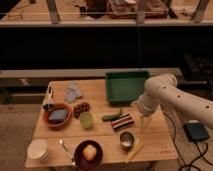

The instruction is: Stack cups into tray

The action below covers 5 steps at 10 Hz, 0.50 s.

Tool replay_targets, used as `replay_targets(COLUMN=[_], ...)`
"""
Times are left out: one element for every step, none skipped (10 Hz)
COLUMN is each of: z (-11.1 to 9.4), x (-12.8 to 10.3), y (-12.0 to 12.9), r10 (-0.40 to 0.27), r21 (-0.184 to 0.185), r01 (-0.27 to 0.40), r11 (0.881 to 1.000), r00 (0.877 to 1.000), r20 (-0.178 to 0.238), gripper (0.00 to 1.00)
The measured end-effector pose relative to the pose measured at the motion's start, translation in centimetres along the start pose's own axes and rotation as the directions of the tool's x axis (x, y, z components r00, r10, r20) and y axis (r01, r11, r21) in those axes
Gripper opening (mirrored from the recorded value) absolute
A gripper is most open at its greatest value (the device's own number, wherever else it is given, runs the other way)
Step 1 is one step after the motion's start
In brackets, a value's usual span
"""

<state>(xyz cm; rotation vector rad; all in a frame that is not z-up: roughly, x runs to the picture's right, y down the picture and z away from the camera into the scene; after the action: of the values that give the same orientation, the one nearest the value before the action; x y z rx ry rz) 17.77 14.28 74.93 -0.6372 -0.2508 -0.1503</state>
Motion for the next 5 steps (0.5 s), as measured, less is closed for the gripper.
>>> replay_targets(z=[-0.04,-0.01,0.04,0.10,0.55], x=[0.19,-0.02,-0.03,-0.15,-0.49], y=[0.13,0.00,0.03,0.04,0.45], r10=[0.003,-0.001,0.000,0.001,0.006], r21=[-0.001,-0.001,-0.001,-0.002,-0.010], r01=[-0.003,0.001,0.000,-0.001,-0.005], r11=[1.000,1.000,1.000,1.000,1.000], r00=[1.000,1.000,1.000,1.000,1.000], r20=[-0.001,-0.001,0.001,0.008,0.022], gripper=[0.80,0.80,0.80,0.80,0.80])
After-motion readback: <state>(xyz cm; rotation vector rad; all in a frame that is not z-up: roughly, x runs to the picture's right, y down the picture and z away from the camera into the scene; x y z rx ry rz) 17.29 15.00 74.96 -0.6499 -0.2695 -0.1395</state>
